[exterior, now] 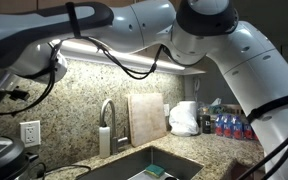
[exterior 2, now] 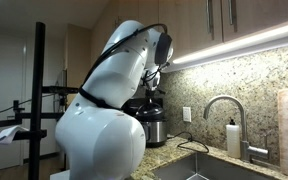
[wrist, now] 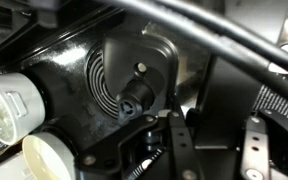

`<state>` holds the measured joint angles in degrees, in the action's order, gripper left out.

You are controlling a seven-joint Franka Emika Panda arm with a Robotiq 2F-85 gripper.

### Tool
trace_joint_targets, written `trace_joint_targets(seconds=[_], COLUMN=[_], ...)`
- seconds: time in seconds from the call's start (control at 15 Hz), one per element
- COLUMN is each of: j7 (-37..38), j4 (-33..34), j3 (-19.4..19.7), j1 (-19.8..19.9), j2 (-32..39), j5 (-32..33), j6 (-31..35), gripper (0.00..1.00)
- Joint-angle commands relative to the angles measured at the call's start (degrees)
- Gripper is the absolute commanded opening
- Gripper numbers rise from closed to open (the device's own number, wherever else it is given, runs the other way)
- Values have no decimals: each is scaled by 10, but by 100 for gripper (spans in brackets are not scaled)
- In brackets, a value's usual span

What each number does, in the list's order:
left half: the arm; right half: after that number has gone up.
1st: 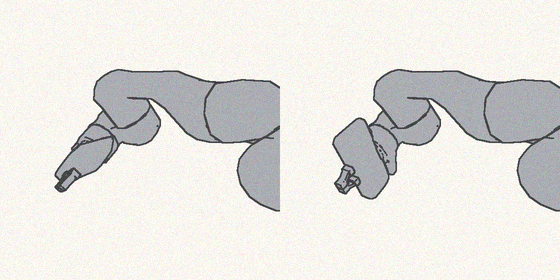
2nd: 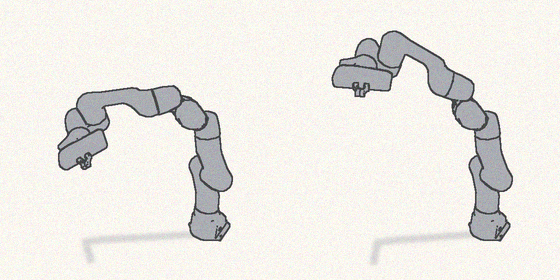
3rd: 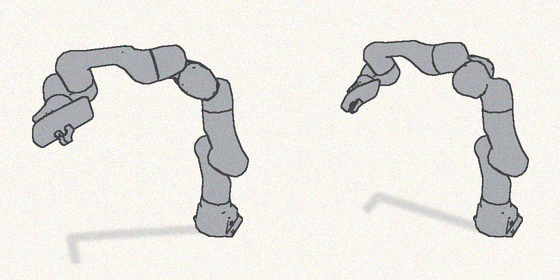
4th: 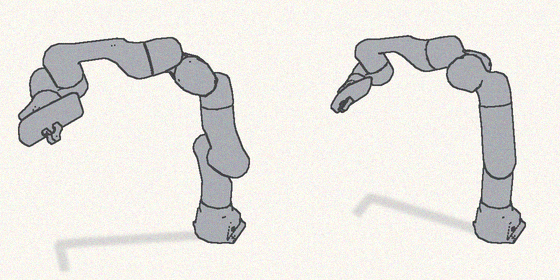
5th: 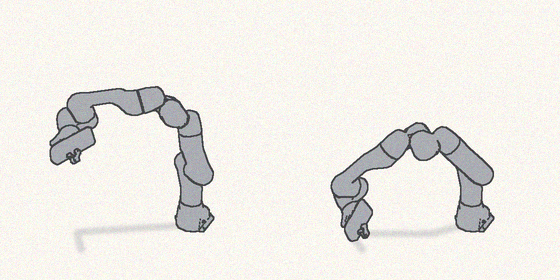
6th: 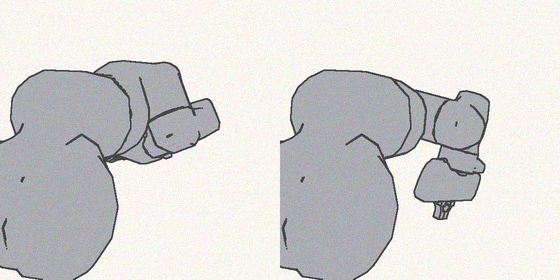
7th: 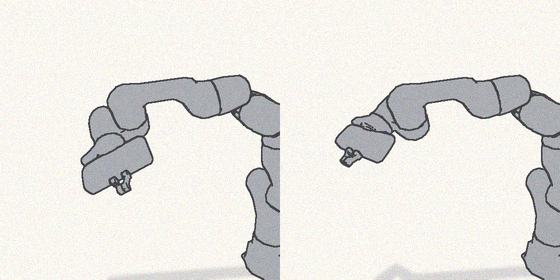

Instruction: Remove the black lid from the rice cooker

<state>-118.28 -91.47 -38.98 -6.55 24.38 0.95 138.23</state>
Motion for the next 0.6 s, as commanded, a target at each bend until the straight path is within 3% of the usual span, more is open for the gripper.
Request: trace_joint_targets(seconds=[0.0, 0.07, 0.27, 0.53], j7=[54, 56, 79, 151], j4=[-46, -49, -62, -83], j3=[17, 51, 94, 160], j1=[-17, -47, -90, -153], j2=[-28, -40, -63, -90], j5=[22, 13, 45, 138], j6=[86, 95, 122, 177], gripper=[7, 7, 7, 7])
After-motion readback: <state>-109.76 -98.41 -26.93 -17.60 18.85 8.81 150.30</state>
